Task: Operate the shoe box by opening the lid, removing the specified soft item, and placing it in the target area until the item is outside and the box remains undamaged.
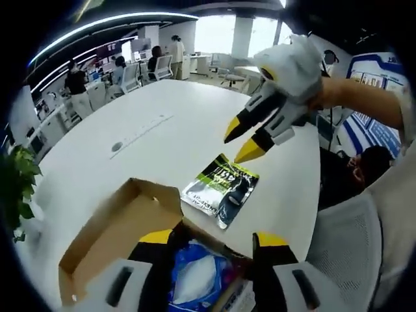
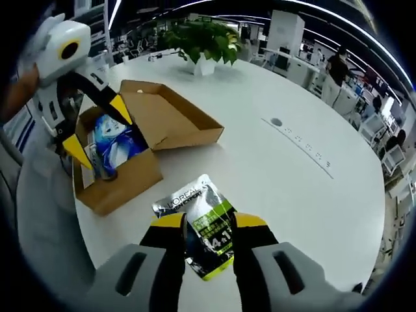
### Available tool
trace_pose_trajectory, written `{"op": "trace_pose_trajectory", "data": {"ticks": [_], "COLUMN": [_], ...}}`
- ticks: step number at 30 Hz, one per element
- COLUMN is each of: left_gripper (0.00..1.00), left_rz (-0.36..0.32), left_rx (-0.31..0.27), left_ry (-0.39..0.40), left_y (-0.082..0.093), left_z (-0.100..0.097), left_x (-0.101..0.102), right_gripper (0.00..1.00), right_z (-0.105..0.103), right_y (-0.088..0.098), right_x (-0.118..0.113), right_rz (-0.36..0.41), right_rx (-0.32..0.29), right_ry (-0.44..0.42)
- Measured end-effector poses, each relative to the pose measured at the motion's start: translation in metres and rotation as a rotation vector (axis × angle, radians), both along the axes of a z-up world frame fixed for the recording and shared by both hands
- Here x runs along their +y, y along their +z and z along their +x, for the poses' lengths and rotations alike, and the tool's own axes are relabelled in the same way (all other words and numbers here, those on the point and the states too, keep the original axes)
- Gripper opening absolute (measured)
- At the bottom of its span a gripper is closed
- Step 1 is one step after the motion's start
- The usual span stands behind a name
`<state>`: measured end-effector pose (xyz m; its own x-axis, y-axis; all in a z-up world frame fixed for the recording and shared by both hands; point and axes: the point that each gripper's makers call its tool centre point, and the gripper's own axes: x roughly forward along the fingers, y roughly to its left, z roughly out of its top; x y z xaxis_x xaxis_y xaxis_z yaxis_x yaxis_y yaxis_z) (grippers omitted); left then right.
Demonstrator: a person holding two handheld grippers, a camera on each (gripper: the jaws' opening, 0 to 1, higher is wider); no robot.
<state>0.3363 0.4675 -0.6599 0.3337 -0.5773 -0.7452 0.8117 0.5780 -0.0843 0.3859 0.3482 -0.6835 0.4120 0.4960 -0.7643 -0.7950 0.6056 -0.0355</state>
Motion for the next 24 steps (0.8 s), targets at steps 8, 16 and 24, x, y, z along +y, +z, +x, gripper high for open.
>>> {"op": "trace_pose_trajectory", "data": {"ticks": [8,16,24], "left_gripper": [0.53,0.57,0.6], "left_rz": [-0.025,-0.039,-0.054], "left_rx": [-0.014,-0.033,-0.046], "left_ry": [0.051,0.087,0.138], "left_y": [0.006,0.01,0.012], "left_z": [-0.005,-0.013,-0.022], "left_x": [0.036,0.068,0.097], "right_gripper": [0.26,0.27,0.27], "right_z": [-0.014,-0.03,-0.04], "right_y": [0.012,0.016,0.019], "right_x": [0.029,0.062,0.088], "right_rz": [0.048,0.093,0.13], "right_rx": [0.002,0.016,0.026], "right_ry": [0.026,0.063,0.086]}}
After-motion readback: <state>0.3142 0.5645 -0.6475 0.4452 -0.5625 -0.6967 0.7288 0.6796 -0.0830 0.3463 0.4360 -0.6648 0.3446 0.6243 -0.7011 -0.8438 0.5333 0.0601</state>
